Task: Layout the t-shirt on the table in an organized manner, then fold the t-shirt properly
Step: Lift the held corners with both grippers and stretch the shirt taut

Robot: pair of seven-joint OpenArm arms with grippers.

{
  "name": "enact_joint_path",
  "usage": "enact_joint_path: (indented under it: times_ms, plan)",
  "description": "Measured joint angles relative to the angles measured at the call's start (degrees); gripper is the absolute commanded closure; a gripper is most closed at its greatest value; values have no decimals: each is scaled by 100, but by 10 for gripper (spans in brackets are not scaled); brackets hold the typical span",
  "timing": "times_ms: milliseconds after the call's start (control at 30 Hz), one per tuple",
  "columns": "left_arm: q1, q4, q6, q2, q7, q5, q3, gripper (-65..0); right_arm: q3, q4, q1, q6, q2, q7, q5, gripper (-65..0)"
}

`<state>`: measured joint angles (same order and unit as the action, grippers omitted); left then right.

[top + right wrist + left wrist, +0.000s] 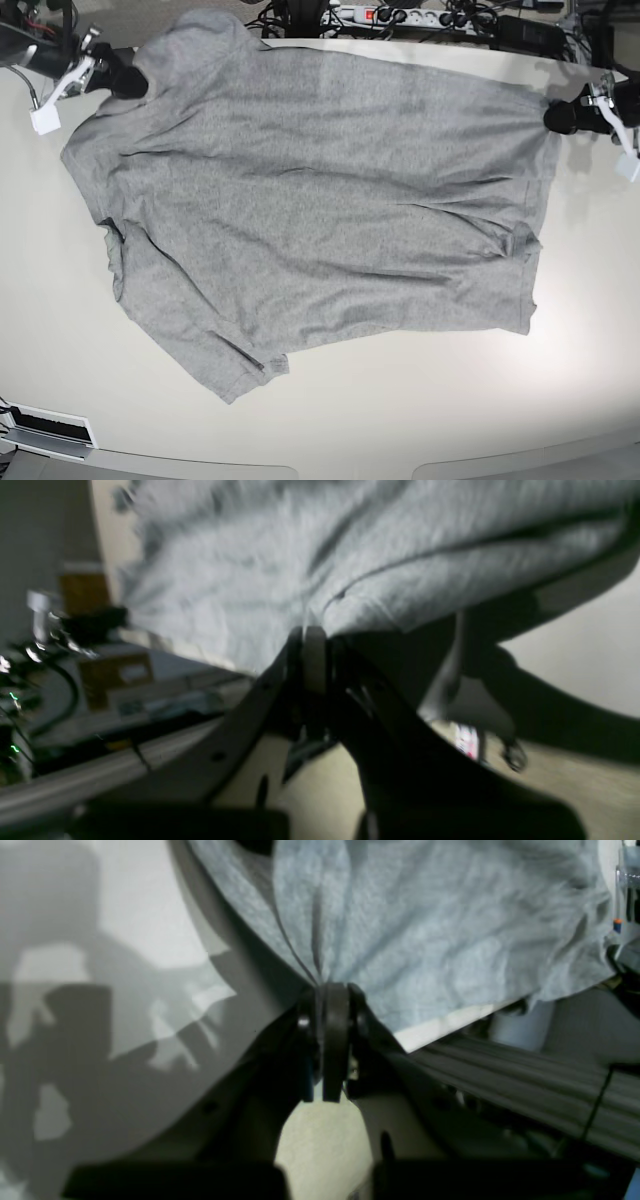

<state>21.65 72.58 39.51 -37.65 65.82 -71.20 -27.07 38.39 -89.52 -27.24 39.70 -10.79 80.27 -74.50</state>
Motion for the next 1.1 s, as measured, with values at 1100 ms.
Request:
enact_joint_path:
  times_ms: [1100]
  plan:
    - [2623,2603,4,-647,428,-63,-1399,0,-4,-2271,-1753,0,-664,31,210,0]
